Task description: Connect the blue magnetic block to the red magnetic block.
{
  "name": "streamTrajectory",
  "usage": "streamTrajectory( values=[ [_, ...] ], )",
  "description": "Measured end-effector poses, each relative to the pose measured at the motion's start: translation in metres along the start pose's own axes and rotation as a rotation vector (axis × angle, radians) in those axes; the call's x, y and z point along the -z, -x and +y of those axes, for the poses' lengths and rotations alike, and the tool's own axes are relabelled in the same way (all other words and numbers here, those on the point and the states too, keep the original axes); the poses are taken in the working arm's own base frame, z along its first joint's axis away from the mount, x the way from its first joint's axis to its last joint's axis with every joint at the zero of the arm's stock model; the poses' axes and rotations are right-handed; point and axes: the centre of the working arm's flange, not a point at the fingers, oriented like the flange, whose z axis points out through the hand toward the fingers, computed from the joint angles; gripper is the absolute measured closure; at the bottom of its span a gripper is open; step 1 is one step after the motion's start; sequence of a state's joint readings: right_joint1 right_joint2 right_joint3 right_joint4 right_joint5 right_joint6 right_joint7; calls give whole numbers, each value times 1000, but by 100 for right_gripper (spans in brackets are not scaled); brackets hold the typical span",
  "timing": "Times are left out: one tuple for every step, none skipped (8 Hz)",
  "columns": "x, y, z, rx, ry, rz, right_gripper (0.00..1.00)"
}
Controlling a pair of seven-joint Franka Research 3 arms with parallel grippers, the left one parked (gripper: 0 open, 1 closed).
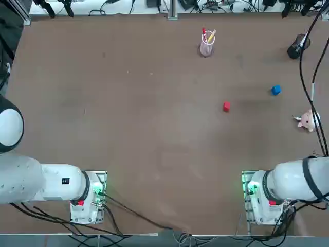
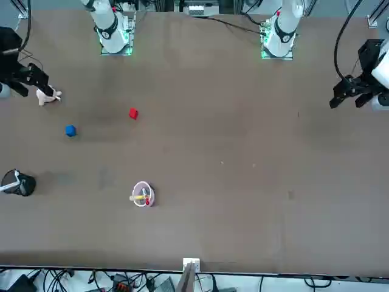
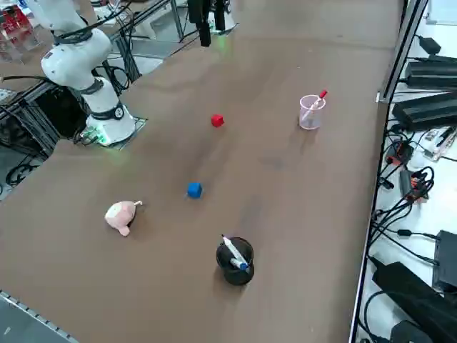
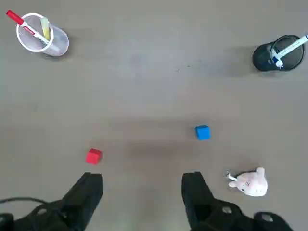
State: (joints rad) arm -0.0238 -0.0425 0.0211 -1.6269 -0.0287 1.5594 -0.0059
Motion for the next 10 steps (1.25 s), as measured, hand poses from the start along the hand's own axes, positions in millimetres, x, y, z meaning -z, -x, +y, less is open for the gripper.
streamTrajectory(
  values=[
    [0, 0, 0, 0, 0, 0, 0],
    [0, 0, 0, 0, 0, 0, 0],
    [0, 0, 0, 0, 0, 0, 0],
    [0, 0, 1, 0, 5, 0, 0],
    [-3, -1, 3, 0, 26, -8, 0],
    [-11, -3, 6, -1, 50, -26, 0],
    [-25, -7, 10, -4, 61, -45, 0],
    [-42, -13, 18, -7, 65, -53, 0],
    [-63, -17, 31, 0, 63, -55, 0],
    [-85, -19, 50, 24, 59, -62, 0]
  ],
)
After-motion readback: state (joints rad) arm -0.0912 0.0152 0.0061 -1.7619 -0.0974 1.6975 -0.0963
